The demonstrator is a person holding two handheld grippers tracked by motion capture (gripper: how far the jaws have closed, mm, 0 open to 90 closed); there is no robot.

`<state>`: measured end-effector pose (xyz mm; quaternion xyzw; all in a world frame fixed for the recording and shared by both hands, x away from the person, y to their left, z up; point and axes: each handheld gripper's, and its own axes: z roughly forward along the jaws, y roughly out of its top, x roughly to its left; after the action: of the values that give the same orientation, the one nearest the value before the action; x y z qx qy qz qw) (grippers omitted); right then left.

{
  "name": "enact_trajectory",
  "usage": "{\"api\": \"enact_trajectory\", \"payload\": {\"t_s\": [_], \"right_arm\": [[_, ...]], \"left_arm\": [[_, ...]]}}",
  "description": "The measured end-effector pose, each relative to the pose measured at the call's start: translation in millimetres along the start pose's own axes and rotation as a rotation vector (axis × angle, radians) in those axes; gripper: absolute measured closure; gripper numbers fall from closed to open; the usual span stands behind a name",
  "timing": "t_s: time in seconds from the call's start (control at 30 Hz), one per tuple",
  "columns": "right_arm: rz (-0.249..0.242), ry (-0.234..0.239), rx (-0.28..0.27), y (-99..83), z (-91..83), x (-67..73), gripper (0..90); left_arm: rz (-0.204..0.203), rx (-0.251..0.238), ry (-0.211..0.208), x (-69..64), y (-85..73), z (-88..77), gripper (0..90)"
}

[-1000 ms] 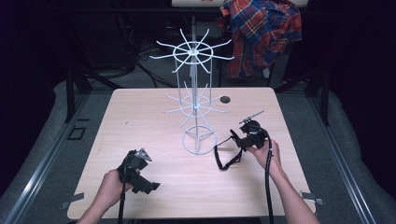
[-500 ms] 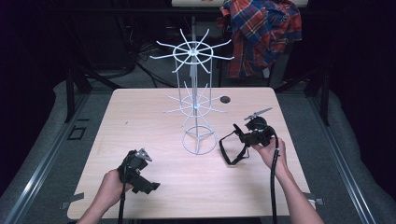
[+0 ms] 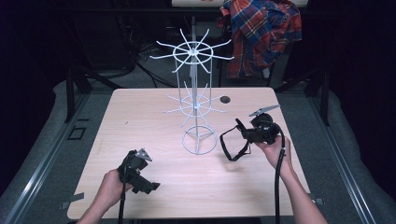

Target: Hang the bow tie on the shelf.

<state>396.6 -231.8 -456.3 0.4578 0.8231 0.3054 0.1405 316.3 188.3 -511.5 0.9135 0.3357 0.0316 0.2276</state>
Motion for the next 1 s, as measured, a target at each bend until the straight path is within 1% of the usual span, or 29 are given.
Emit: {"api": "enact_trajectory", "payload": {"t_s": [0.07, 0.37, 0.43, 0.53, 0.8, 0.93, 1.0], "right_arm": [[-0.001, -0.001, 0.001, 0.5, -3.2, -0.2, 75.2], [-0.001, 0.006, -0.039, 3.0, -14.8, 0.9, 75.3], [-0.008, 0.008, -0.044, 3.9, -17.1, 1.7, 75.4], [-0.009, 0.014, -0.057, 5.0, -19.2, 3.2, 75.3], [-0.017, 0.016, -0.066, 7.2, -24.1, 6.0, 75.5], [-0.019, 0.025, -0.080, 7.8, -26.0, 7.2, 75.5], [-0.023, 0.027, -0.079, 8.3, -27.4, 8.1, 75.5]], "left_arm": [[0.000, 0.000, 0.000, 0.0, 0.0, 0.1, 0.1], [0.002, 0.002, -0.003, -0.2, 0.2, 0.5, 0.1], [0.002, 0.003, -0.005, -0.5, 0.2, 0.6, 0.1], [0.003, 0.003, -0.005, -0.5, 0.1, 0.6, 0.1], [0.003, 0.004, -0.005, -0.6, 0.2, 0.9, 0.1], [0.003, 0.004, -0.005, -0.6, 0.3, 1.0, 0.1], [0.004, 0.005, -0.004, -0.8, 0.4, 1.3, 0.1]]}}
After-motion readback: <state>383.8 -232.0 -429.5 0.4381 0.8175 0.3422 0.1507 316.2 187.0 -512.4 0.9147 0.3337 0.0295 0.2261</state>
